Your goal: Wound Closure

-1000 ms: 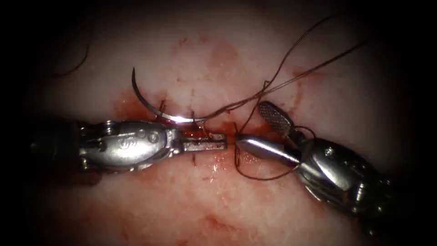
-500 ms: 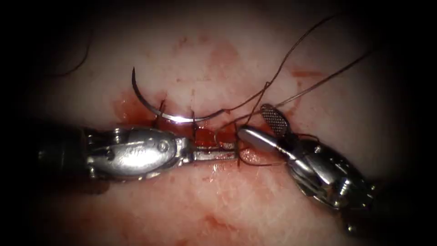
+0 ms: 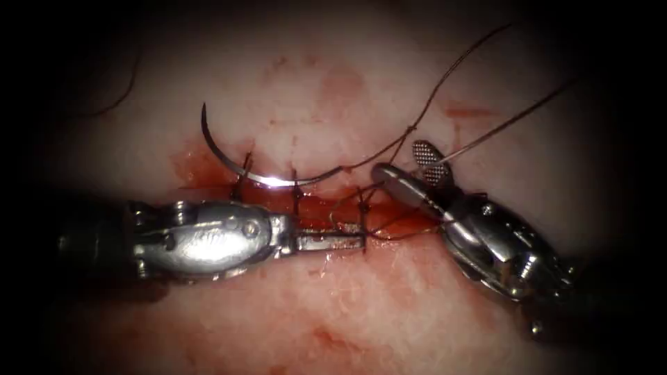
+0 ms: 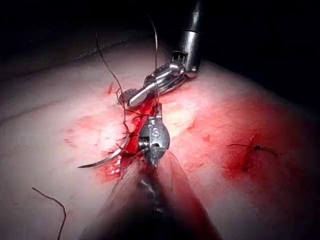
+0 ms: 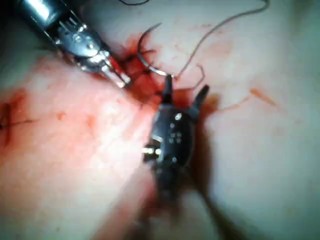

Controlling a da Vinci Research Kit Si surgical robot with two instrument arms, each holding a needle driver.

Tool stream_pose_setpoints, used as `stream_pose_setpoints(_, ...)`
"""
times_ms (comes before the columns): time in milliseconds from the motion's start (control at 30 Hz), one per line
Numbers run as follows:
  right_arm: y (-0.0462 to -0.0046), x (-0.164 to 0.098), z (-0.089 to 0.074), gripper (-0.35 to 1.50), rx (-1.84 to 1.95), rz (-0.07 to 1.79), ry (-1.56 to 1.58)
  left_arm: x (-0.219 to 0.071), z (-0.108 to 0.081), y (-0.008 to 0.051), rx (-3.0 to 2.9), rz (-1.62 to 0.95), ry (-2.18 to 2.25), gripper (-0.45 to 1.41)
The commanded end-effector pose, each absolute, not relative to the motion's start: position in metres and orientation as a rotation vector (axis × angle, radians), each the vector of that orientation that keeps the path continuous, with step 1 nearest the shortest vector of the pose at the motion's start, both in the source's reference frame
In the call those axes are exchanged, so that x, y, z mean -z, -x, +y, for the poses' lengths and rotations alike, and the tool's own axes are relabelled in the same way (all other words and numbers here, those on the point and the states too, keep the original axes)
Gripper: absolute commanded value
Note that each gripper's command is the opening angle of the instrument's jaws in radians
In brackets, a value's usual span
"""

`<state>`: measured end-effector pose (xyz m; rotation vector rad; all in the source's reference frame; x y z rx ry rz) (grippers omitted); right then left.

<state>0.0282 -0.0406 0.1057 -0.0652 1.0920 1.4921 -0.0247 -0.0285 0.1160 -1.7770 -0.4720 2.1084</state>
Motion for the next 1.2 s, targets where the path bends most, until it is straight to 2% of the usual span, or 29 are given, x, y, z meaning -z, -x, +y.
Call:
stream_pose_setpoints(33,-0.0289,-0.1065,-0.0405,0.51,-1.492,1.094,0.066,-0.1165,-0.0287,0.0252,-2.107,-0.474,1.777,-0.45)
stream_pose_setpoints(233,-0.0291,-0.1068,-0.0398,0.41,-1.472,1.088,0.085,-0.1165,-0.0287,0.0251,-2.107,-0.474,1.777,-0.45)
stream_pose_setpoints(367,-0.0292,-0.1070,-0.0393,0.05,-1.447,1.091,0.079,-0.1165,-0.0287,0.0251,-2.107,-0.475,1.777,-0.45)
stream_pose_setpoints(433,-0.0293,-0.1070,-0.0393,-0.35,-1.427,1.098,0.058,-0.1165,-0.0287,0.0251,-2.107,-0.475,1.777,-0.45)
stream_pose_setpoints(1200,-0.0313,-0.0988,-0.0439,-0.35,-1.226,1.143,-0.007,-0.1188,-0.0221,0.0221,-2.125,-0.438,1.697,-0.45)
